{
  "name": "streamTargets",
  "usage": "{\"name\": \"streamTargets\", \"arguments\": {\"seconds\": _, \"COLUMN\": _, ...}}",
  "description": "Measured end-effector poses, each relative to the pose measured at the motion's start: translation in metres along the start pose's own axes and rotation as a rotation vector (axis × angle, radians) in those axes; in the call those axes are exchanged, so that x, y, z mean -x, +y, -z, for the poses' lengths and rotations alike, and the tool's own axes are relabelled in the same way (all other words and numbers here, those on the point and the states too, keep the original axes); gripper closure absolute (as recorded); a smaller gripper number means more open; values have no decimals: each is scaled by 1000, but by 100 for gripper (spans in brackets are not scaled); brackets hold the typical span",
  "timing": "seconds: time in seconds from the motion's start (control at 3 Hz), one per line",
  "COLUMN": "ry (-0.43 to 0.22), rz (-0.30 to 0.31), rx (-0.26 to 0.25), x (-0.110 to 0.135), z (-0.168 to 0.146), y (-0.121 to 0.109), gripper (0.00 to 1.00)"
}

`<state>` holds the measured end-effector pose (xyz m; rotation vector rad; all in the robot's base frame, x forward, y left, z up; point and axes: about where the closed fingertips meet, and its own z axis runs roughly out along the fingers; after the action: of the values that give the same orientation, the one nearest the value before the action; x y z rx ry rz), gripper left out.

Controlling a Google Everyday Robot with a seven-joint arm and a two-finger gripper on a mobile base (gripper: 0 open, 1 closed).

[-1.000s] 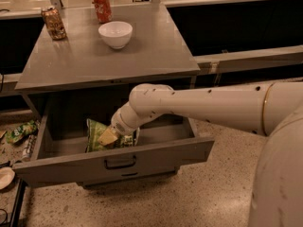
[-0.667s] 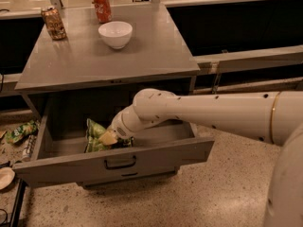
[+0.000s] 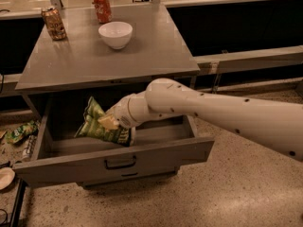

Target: Pick green jalapeno chip bag from top drawer and place on counter

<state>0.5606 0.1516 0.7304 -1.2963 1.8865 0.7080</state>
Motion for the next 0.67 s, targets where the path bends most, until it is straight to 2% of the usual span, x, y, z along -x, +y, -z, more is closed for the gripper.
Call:
{"name": "streamTargets", "arguments": {"seconds": 0.33, "ry": -126, "rz": 93, "rx": -22, "x": 52, "z": 51, "y": 1, "gripper": 100}}
{"name": "streamTargets", "arguments": {"seconds": 0.67, "ry": -212, "rz": 132, "rx": -53, "x": 92, "z": 99, "y": 2, "gripper": 100}}
